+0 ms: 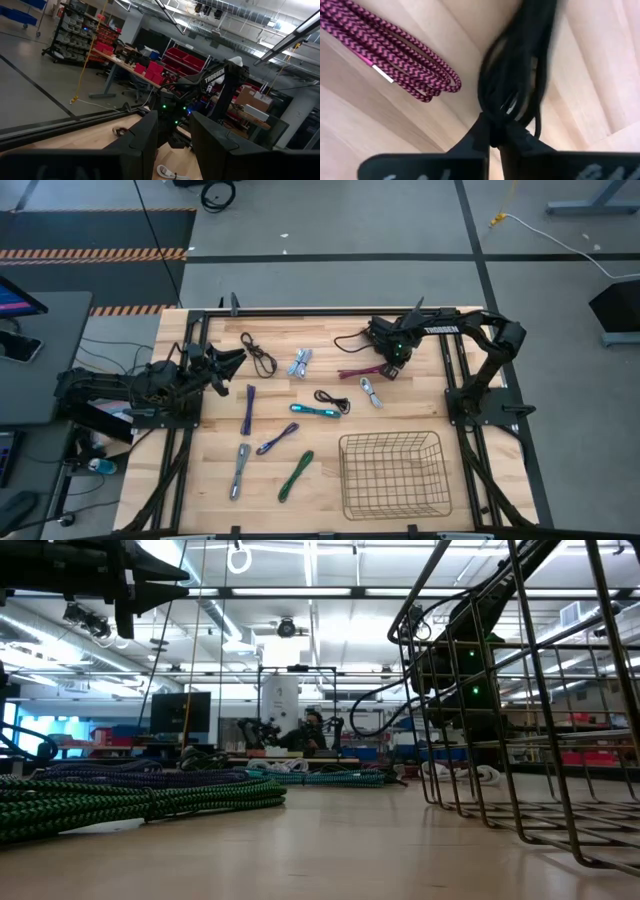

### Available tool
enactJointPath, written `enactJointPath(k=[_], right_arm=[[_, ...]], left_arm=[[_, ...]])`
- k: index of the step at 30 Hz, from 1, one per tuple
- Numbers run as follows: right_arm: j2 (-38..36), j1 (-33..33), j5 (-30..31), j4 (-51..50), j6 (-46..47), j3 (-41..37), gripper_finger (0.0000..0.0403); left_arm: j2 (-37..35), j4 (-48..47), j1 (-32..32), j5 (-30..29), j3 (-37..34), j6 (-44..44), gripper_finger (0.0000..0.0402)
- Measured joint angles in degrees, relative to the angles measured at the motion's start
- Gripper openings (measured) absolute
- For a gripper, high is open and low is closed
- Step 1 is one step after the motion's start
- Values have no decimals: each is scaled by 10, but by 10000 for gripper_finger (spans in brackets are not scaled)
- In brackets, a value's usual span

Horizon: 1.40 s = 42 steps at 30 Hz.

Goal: Pick and place USB-C Cables
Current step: Put the right black charger cable into the wire basket

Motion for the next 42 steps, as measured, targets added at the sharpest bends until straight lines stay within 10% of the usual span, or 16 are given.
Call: enactJointPath(k=[11, 20, 31, 42], right_arm=[[-85, 38, -8, -82, 16, 94, 7], [-218, 135, -168, -104, 56, 229, 7], [-285, 361, -205, -137, 219, 294, 7], [-202, 595, -176, -143, 443, 294, 7]], left_arm=[[0, 0, 0, 0, 0, 0, 121], [0, -3, 0, 0, 0, 1, 121], [0, -3, 0, 0, 0, 1, 121], [0, -3, 0, 0, 0, 0, 121]])
